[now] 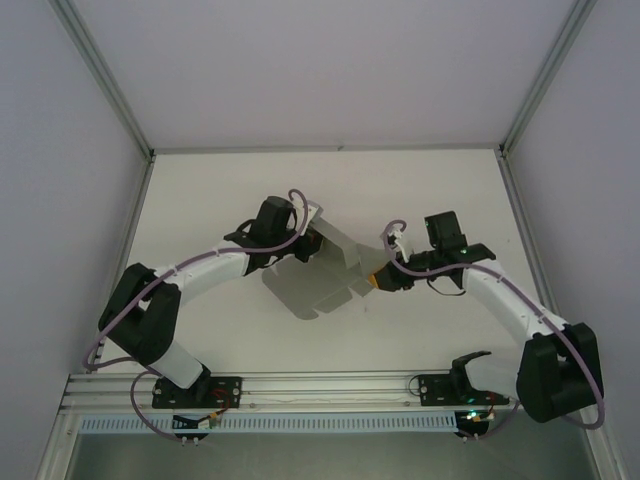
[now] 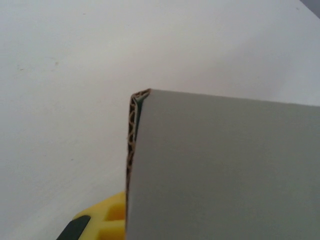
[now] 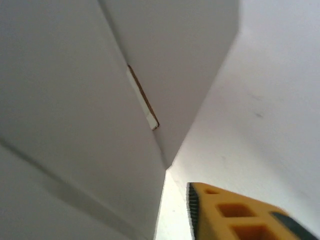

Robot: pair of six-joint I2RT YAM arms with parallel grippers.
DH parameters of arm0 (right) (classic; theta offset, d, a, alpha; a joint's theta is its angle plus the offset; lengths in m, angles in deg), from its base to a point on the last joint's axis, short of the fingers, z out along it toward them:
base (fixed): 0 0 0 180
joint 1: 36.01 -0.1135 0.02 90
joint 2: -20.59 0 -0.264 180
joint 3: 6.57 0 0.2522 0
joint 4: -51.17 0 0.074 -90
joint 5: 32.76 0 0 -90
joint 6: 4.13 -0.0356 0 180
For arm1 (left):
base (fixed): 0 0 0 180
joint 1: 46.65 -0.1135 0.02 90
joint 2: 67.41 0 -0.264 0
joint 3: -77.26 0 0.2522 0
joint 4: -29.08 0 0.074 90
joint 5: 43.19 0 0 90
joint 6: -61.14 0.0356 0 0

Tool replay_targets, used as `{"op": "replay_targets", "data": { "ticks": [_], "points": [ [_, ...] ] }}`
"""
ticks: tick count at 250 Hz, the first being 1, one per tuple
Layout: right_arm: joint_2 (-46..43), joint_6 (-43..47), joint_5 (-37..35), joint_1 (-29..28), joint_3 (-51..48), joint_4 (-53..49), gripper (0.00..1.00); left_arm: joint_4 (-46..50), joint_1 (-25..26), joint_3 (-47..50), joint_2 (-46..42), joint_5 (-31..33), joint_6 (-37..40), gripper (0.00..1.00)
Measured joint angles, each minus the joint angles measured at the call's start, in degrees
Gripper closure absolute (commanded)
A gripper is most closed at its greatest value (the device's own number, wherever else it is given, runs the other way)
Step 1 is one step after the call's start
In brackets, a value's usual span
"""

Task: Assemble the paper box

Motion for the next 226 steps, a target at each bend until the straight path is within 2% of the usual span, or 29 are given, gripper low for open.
{"op": "replay_targets", "data": {
  "ticks": [8,20,46,79,127,166,226],
  "points": [
    [-0.5,-0.9,-2.5,-0.1,0.0,0.8,0.52,-0.1,0.0,0.0,0.0,1.1,-0.7,1.0],
    [-1.2,-3.1,-6.8,-0.2,0.0,1.7,0.36,0.0,0.0,-0.1,0.0,2.6,-1.6,1.0],
    [-2.7,-6.8,-15.3,-0.3,-0.1,3.8,0.17,0.0,0.1,-0.4,0.0,5.2,-2.5,1.0],
    [-4.4,-10.8,-22.2,-0.3,-0.3,5.0,0.03,1.2,0.5,-0.4,0.0,8.7,-2.7,1.0],
    [-4.0,-13.7,-28.4,-0.4,-2.2,4.9,0.02,2.7,0.5,-0.8,0.0,12.7,-3.9,1.0],
    [-1.7,-13.9,-28.2,-0.7,-2.2,4.5,0.0,4.0,-0.4,-2.4,0.0,14.8,-6.0,1.0],
    [1.7,-14.0,-28.3,-1.2,-2.1,4.7,0.0,4.7,-1.0,-3.4,0.0,13.1,-6.5,1.0]
  ]
}}
